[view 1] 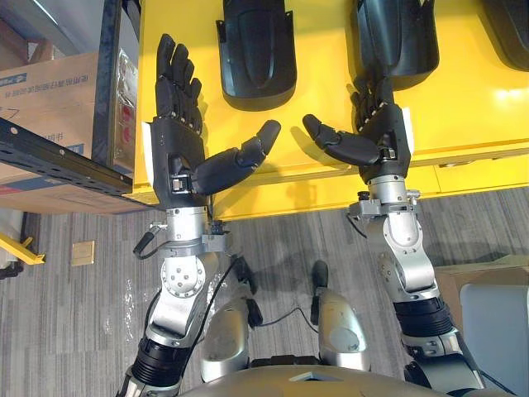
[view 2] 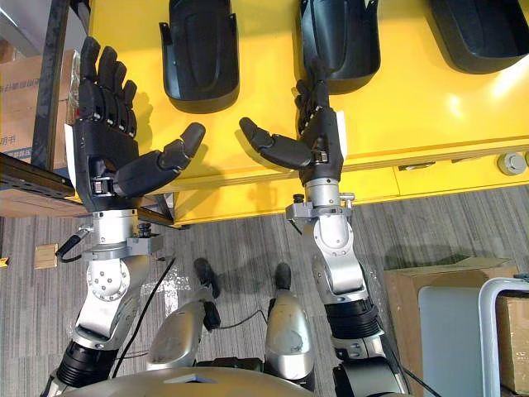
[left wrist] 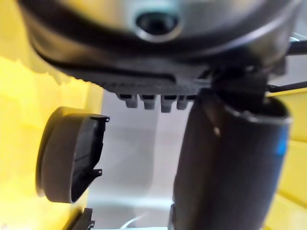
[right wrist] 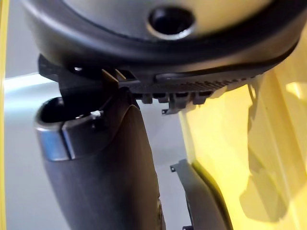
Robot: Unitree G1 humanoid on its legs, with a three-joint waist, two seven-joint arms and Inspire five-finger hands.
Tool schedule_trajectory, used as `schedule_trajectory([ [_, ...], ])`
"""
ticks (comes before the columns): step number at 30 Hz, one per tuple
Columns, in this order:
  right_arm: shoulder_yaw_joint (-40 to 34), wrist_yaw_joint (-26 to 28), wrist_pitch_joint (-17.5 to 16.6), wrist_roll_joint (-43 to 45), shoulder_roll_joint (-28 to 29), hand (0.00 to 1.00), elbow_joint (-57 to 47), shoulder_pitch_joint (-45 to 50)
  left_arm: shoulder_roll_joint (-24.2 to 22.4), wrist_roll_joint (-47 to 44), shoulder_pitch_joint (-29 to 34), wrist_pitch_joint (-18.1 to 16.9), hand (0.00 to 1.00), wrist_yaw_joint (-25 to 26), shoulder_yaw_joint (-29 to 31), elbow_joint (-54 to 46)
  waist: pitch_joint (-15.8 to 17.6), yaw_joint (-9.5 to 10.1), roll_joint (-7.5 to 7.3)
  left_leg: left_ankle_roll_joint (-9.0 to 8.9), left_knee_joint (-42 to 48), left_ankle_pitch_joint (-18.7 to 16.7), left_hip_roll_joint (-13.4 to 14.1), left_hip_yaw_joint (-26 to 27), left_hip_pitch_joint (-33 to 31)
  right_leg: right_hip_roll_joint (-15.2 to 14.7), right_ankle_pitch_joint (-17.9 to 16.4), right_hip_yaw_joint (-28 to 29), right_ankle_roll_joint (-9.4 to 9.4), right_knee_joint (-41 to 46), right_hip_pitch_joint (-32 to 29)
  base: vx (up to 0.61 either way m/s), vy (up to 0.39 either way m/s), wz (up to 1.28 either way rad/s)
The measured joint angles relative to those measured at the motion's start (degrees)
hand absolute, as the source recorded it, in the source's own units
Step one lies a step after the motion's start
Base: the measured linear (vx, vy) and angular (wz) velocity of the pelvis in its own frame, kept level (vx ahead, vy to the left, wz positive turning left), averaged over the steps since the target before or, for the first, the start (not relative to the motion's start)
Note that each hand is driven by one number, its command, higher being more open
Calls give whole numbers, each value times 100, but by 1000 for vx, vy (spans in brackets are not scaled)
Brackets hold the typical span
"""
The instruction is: Walk over and take three plastic housings, then place them on the shelf
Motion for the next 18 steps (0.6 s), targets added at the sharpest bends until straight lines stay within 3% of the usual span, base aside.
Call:
schedule_trajectory([
  [12, -101, -63, 0, -210, 104, 100, 0, 1, -6, 0, 1, 1, 100, -211, -224, 0, 10, -5, 20, -5, 0, 3, 4, 9, 30, -5, -63, 16, -5, 117, -33, 5, -2, 0],
  [18, -233, 64, -11, -193, 156, 100, 0, 1, -7, 0, 4, 4, 100, -283, -223, 0, 54, -2, 108, -14, -1, -4, 3, 8, 67, -10, -87, 14, -16, 131, 0, 0, 0, 0],
])
